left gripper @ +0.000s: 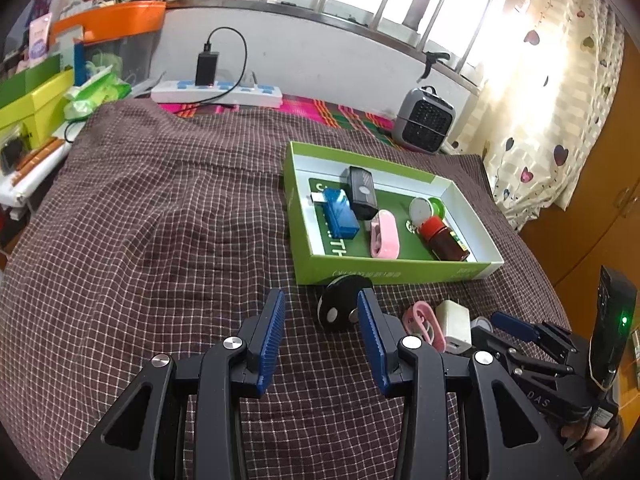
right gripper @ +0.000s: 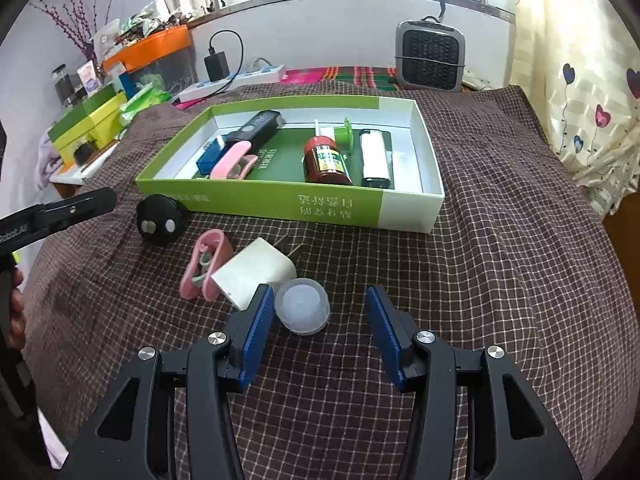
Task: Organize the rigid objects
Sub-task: 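Withdraw both tools from the box toward the remaining loose objects, then close the right tool on the white translucent cup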
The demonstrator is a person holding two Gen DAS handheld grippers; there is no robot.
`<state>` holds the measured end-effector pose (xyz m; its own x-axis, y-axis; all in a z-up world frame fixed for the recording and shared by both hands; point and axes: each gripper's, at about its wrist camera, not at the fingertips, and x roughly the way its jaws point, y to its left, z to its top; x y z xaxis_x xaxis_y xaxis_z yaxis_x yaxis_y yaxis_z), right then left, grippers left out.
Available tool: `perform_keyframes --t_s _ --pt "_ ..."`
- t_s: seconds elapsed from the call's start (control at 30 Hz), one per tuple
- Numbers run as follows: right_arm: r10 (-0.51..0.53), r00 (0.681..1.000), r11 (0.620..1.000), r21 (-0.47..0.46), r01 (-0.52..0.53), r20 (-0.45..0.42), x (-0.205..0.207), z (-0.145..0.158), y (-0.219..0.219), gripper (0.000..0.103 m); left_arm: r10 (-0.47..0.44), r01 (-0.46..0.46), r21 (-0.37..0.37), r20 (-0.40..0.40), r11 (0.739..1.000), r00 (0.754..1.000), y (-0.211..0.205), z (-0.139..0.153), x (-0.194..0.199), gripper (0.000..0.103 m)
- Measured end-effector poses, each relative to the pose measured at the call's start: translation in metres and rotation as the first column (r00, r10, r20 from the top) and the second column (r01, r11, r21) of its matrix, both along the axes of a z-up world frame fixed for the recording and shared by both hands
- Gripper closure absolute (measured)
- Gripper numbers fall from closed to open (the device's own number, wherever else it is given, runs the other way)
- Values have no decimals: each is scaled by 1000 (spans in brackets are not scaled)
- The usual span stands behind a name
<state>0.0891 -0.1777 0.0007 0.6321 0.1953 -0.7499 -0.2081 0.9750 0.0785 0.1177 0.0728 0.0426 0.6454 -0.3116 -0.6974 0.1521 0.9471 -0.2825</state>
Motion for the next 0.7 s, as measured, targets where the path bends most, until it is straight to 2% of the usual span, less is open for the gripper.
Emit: perform_keyframes --t_s 0.27,0.37,0.43,0.53,0.7 --pt "-44 999 999 -12 44 -10 6 -5 -2 54 -18 18 -26 -24 1000 1000 5 -8 5 66" --pt "-46 999 999 -11 46 -8 6 -5 -3 62 -23 23 -30 -26 999 999 4 -9 8 66" --pt "-41 999 999 -9 41 -5 5 -4 -4 64 -31 30 -34 -28 999 999 2 -10 10 63" --pt "-19 1000 1000 -5 19 2 3 -3 -1 74 -39 37 -32 -34 999 999 -1 -12 12 60" --pt "-20 1000 1000 1 20 10 2 -2 -4 74 -32 31 -20 -45 999 998 -4 -14 16 60"
